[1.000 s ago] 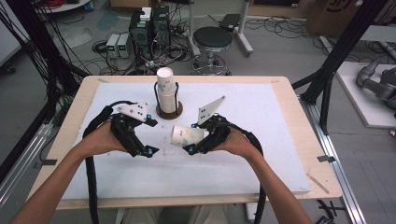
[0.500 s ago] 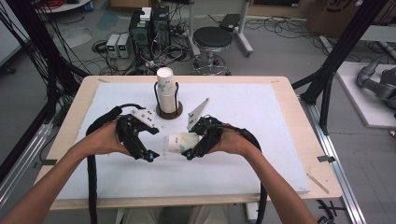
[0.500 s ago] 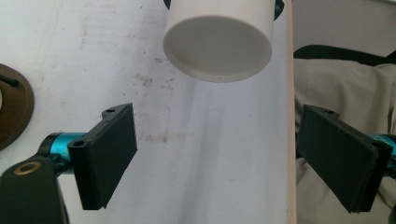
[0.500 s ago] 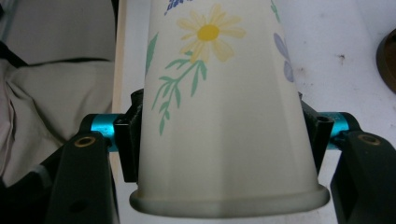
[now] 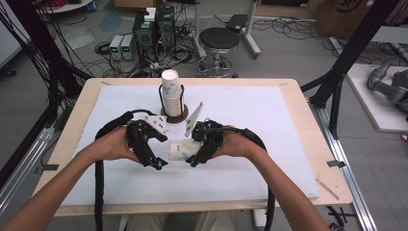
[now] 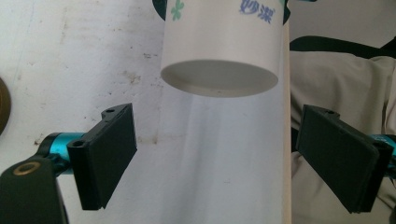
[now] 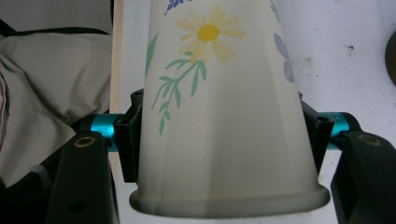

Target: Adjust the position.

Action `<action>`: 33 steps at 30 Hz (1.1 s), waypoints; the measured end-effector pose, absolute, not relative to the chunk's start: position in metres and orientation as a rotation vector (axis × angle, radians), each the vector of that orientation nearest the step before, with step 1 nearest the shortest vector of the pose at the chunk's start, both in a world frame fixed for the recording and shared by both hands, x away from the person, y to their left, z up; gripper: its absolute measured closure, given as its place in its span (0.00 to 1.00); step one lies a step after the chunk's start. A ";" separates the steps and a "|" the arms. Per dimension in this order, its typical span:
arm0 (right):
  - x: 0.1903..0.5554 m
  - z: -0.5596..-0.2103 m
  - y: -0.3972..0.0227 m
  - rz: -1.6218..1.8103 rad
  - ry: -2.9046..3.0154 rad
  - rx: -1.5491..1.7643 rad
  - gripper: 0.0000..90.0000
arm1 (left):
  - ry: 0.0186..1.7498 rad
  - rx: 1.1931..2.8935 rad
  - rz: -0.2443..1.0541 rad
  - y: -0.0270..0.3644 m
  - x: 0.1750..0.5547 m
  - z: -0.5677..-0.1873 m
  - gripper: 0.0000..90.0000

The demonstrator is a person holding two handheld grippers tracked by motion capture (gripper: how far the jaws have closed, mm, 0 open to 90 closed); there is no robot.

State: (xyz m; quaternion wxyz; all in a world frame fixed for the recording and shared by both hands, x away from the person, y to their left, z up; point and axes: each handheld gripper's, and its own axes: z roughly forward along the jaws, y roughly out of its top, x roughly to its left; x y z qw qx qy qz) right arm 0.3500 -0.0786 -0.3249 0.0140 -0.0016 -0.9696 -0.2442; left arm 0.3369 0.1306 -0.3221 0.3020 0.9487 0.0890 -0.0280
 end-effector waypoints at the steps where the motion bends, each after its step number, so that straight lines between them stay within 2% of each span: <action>1: 0.350 -0.324 -0.077 -0.746 -3.026 0.000 0.39 | 0.189 2.559 -0.059 0.131 0.340 -0.320 0.14; 2: 0.349 -0.324 -0.076 -0.733 -3.029 0.005 0.39 | 0.228 2.528 -0.071 0.129 0.337 -0.322 0.14; 19: 0.345 -0.320 -0.063 -0.639 -3.043 0.050 0.39 | 0.139 2.705 -0.049 0.116 0.337 -0.325 0.14; 33: 0.346 -0.321 -0.065 -0.656 -3.036 0.061 0.39 | 0.104 2.682 -0.096 0.107 0.340 -0.323 0.18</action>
